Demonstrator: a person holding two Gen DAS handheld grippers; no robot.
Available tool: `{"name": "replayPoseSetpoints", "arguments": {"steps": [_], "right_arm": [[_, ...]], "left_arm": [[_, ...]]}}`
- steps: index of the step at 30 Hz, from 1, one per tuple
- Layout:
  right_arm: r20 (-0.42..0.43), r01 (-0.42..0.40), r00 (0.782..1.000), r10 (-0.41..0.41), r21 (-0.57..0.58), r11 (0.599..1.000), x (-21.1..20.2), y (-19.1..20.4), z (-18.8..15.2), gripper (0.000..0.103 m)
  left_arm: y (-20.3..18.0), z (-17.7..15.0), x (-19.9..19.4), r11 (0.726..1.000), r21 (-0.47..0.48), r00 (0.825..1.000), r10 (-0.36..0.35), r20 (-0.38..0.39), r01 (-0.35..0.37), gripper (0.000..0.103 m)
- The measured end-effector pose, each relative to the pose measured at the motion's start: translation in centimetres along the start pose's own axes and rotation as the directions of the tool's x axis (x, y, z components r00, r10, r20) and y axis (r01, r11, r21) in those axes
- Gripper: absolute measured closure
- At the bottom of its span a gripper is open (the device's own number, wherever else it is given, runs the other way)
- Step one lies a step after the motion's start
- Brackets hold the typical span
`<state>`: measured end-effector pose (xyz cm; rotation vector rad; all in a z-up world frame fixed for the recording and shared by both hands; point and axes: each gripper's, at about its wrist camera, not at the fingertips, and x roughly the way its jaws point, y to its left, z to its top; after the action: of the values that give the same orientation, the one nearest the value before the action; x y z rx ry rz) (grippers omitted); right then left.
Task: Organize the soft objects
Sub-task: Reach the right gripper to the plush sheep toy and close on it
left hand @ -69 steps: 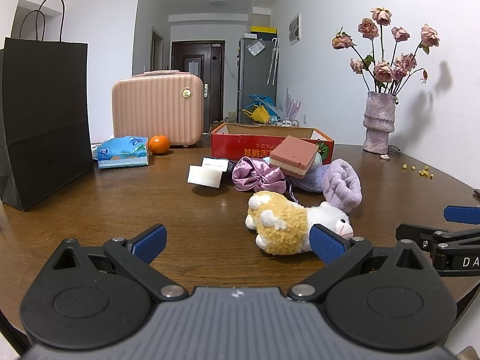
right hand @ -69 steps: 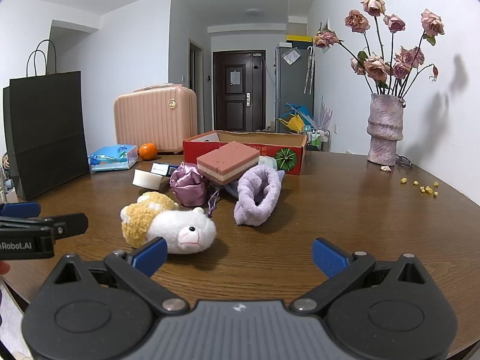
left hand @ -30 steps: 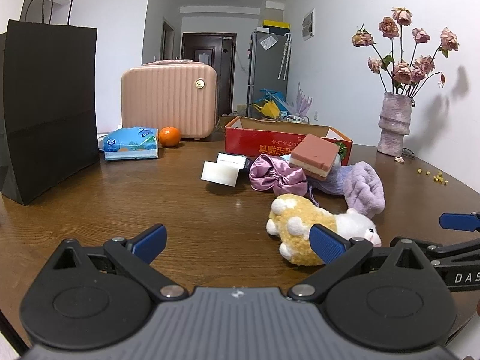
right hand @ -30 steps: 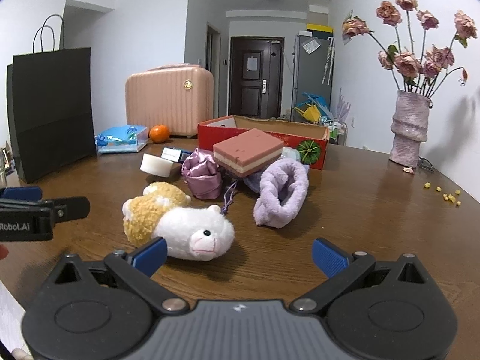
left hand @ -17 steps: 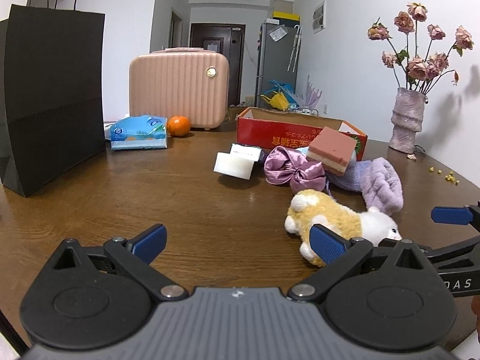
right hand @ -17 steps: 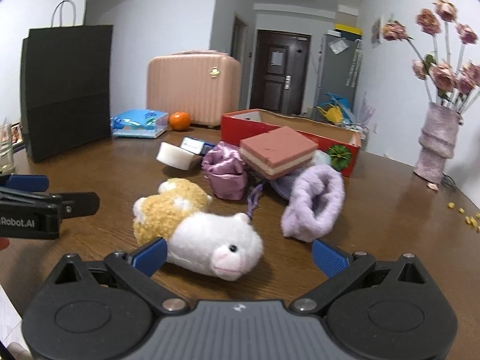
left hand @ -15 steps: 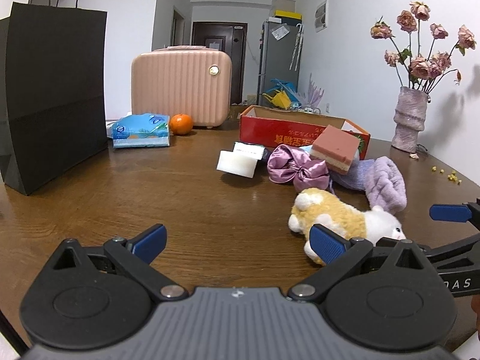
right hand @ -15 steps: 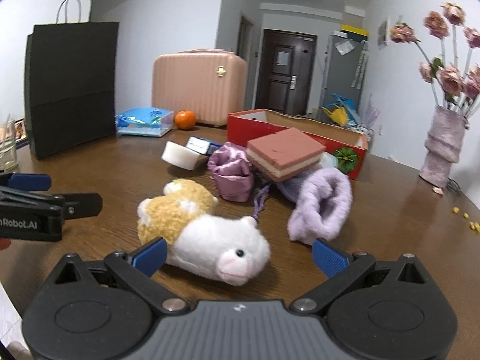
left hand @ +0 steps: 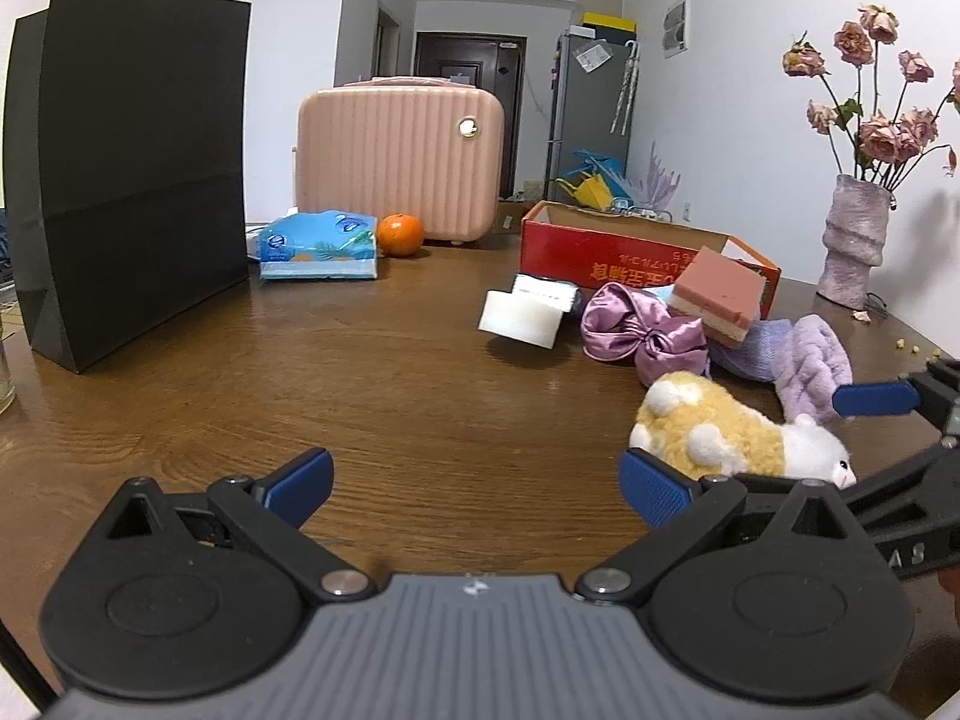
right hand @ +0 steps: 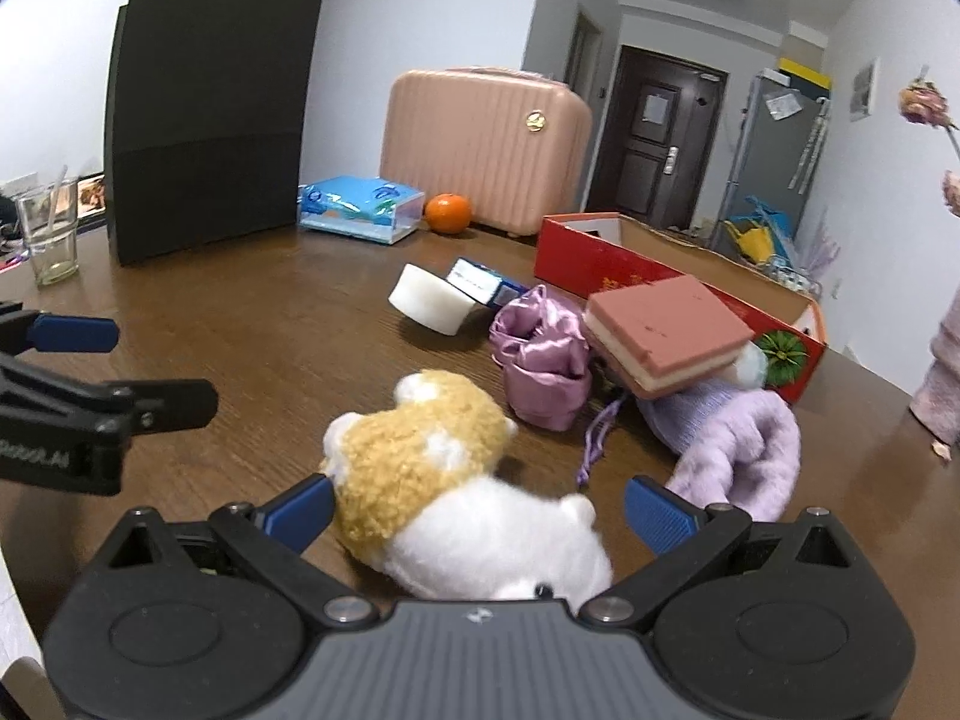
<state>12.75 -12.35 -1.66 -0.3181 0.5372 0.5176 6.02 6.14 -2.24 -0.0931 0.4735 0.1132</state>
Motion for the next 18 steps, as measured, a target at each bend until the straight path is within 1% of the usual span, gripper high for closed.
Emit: {"name": "replayPoseSetpoints", "arguments": {"steps": [4,7,10,13,17,18], "right_arm": [[-0.039,-0.057,0.998,0.055,-0.029,0.998,1.8,-0.3,0.6,0.000],[-0.064,-0.082,0.995,0.080,-0.038,0.996,3.0,-0.3,0.8,0.000],[-0.077,-0.103,0.992,0.100,-0.035,0.994,3.9,-0.4,1.0,0.003],[-0.084,-0.110,0.991,0.107,-0.023,0.994,4.6,-0.4,1.1,0.008],[-0.086,-0.112,0.990,0.111,-0.007,0.994,5.1,-0.4,1.2,0.024],[-0.089,-0.112,0.990,0.111,-0.003,0.994,5.2,-0.3,1.1,0.024]], "left_arm": [[0.4,0.0,0.0,1.000,-0.008,1.000,0.013,-0.001,-0.013,0.000],[0.6,0.0,0.0,1.000,-0.014,1.000,0.020,-0.002,-0.021,0.000],[0.6,0.0,0.0,1.000,-0.016,1.000,0.023,-0.005,-0.023,0.000],[0.6,0.0,0.1,1.000,-0.016,1.000,0.023,-0.010,-0.023,0.000],[0.7,-0.2,0.4,1.000,-0.015,1.000,0.021,-0.020,-0.021,0.000],[0.7,-0.2,0.5,1.000,-0.015,1.000,0.020,-0.022,-0.020,0.000]]}}
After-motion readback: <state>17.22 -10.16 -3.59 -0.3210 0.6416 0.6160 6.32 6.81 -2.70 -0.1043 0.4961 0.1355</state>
